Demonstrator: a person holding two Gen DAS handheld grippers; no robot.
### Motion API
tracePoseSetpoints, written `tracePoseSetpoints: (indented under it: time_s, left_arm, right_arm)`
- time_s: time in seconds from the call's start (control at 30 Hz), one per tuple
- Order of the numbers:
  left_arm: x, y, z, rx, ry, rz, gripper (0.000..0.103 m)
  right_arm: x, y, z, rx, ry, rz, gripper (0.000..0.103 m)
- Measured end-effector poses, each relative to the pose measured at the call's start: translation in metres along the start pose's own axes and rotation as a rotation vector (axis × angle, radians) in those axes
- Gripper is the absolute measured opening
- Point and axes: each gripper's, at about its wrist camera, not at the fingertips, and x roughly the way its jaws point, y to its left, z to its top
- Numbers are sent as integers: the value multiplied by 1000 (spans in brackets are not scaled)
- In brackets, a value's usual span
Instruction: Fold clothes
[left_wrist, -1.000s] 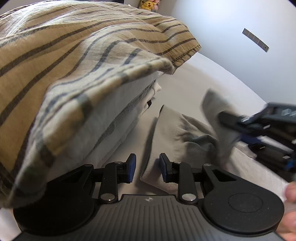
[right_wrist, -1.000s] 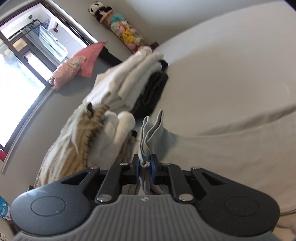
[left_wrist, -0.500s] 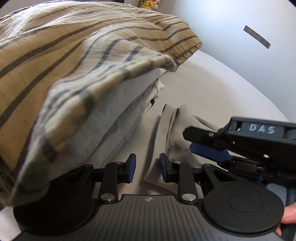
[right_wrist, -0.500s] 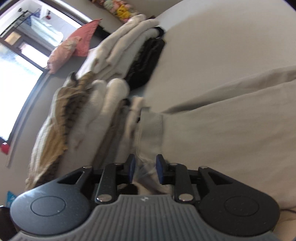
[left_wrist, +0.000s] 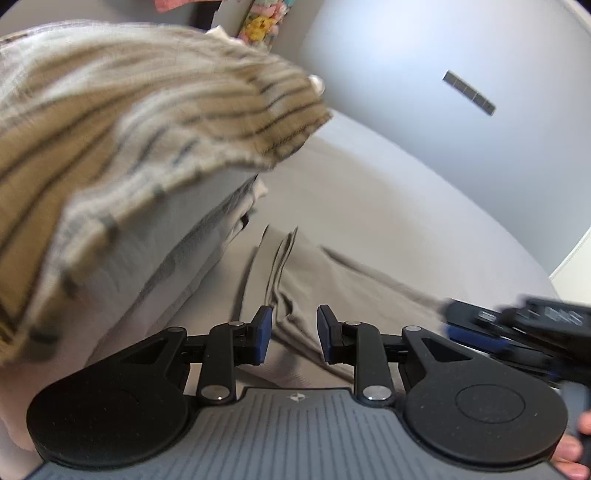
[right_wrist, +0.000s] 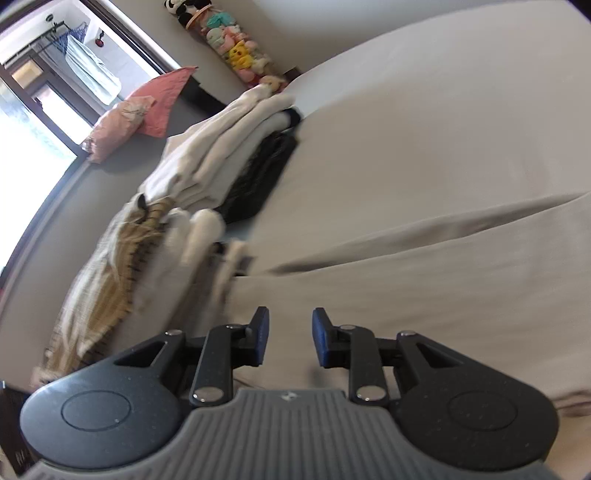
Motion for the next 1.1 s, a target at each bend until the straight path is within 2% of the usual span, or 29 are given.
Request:
tracePoseSetpoints:
  time_s: [0.1,0.23,0.37,0.47,0.57,0.63,0.67,0.77,0.9,0.97,1.1]
  left_arm:
    - [9,3,-2,-31,13,11,32]
    - [22,7,-4,-73,31,27,33]
    - [31,6,1,-97,24,32,33]
    - [32,3,2,-90,-2,36,33]
    - [32,0,2,-83,-28,40,32]
    - [33,-2,3,-78,-45,42,16]
    - [33,-3,3,-75,-54,43,13]
    - [32,-7,4,-64,-87,45,10]
    - [12,-18,5,14,-177,50,10]
    - [13,-18,4,41,-166,97,10]
    - [29,-6,1,-3,-89,153,10]
  right_arm:
    - [-24,-19,-1,-37,9,-40,34]
    - [-65,-38,-3,-147,34,-107,35]
    - [-108,-58,-6,-202,14,-161,39]
    - [-129,-77,-15,-183,-20,-188,41]
    - [-132,-95,-21,-84,-19,-194,41]
    - [-131,-103,-21,-18,-16,-182,41]
    - [-131,-104,-21,-4,-14,-183,41]
    - [-134,-102,-20,-9,-21,-193,40]
    - [-141,-105,-21,-1,-32,-207,41]
    - [-143,-109,-21,15,-31,-229,41]
    - [-146,-122,-18,48,-50,-279,41]
